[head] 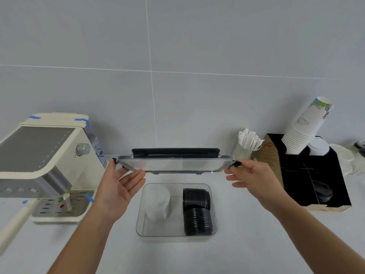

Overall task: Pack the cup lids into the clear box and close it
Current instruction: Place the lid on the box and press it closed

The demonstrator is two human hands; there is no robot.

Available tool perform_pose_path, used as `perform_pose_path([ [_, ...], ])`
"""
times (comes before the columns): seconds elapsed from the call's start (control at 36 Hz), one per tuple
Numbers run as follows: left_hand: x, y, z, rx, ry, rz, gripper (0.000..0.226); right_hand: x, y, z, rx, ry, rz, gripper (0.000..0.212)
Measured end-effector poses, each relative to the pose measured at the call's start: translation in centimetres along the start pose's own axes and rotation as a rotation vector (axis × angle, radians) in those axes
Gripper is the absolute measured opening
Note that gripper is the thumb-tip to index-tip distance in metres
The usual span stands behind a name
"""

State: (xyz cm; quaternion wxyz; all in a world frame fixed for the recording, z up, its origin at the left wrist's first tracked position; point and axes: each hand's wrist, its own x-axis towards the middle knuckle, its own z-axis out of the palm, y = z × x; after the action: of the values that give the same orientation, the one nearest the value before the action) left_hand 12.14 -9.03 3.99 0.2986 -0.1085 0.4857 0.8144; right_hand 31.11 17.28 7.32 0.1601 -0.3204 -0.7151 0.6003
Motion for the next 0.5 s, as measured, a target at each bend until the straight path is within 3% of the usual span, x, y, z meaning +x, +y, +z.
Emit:
perform_pose_path([
  [0.31,1.1,1.2,-1.7,-0.064,-0.091,-0.083,0.037,0.2,-0.1,1.4,-0.012,-0.015,-0.114,0.025],
  [0.5,0.9,0.7,-2.1,0.025,-0.058,-0.089,0.024,-0.4,0.8,2.1,0.131,-0.114,-0.141,0.051],
])
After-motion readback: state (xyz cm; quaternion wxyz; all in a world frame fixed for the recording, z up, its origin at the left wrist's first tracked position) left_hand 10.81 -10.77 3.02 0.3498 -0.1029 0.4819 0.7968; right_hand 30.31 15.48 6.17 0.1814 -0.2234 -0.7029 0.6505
